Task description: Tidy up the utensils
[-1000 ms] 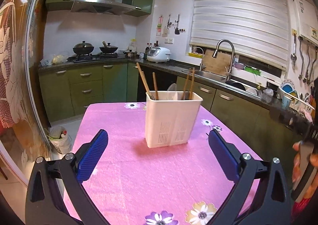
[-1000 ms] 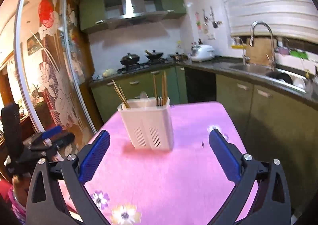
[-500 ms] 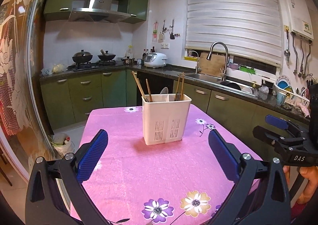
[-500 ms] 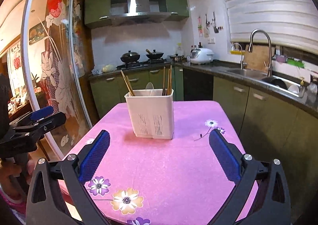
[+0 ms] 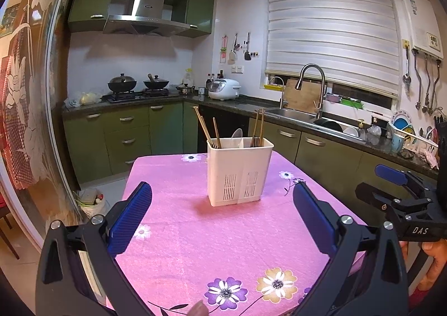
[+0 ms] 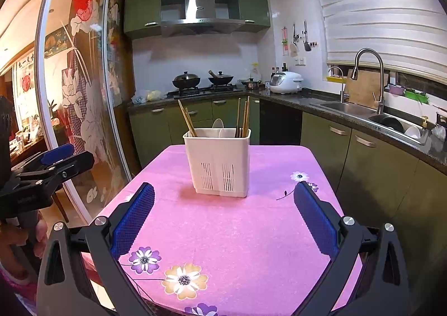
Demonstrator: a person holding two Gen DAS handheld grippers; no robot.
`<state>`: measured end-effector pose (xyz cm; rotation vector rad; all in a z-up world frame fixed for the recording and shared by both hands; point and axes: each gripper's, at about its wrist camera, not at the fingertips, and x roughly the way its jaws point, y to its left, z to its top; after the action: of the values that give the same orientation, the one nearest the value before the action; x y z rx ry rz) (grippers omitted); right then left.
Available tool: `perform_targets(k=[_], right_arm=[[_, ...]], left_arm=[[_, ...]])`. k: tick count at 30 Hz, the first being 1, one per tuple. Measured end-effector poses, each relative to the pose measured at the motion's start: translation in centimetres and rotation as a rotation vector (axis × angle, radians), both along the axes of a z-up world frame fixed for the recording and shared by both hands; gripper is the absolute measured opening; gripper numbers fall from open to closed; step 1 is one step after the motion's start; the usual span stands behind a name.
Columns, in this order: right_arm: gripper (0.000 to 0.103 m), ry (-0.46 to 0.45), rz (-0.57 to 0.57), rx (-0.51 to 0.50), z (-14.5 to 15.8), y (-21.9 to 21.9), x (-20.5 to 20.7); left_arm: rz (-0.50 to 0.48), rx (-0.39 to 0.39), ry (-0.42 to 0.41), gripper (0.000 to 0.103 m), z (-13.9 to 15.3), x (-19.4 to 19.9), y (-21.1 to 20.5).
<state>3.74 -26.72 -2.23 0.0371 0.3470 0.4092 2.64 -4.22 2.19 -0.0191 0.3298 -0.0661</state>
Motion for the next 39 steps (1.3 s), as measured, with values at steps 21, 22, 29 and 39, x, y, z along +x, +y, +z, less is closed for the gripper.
perform_targets(k=[21,22,29,39], right_arm=[[0.098,0.01,0.008,-0.002,0.12,0.44,0.71],[0.098,0.011,0.008,-0.002,0.14,0.42,0.72],[0.098,0.012,0.011,0.001,0.08,0.56,0.71],[0.098,0.017,0.016,0.001,-0.22,0.67,0.89]], left_arm=[[0.013,0.004,0.002,0.096,-0.03,-0.07,0.15],[0.014,0.005,0.002,0.096,-0.06,-0.1,0.13],[0.016,0.004,0.004,0.096,-0.05,-0.09,0.13],[0.033,0.011,0.01,0.096,0.0,-0.14,0.12]])
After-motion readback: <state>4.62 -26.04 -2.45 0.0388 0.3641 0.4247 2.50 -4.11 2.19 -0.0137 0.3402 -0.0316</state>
